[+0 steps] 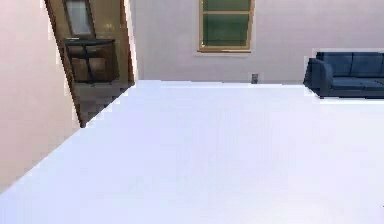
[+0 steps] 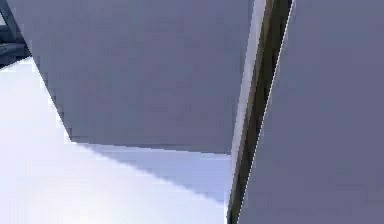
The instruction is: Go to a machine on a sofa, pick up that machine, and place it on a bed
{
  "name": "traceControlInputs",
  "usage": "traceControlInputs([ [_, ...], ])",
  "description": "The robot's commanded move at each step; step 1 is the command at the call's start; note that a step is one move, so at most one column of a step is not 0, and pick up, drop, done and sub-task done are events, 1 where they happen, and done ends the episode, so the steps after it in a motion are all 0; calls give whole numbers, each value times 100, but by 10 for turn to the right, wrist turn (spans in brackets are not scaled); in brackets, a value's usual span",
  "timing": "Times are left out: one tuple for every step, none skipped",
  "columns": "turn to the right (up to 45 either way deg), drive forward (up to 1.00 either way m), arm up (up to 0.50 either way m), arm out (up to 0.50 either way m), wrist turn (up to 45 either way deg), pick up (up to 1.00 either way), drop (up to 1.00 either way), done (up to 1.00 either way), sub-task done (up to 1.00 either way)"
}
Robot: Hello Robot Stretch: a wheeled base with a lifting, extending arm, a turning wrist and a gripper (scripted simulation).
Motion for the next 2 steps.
traceControlInputs([
  [300,0,0,0,0,0,0,0,0],
  [0,100,0,0,0,0,0,0,0],
])
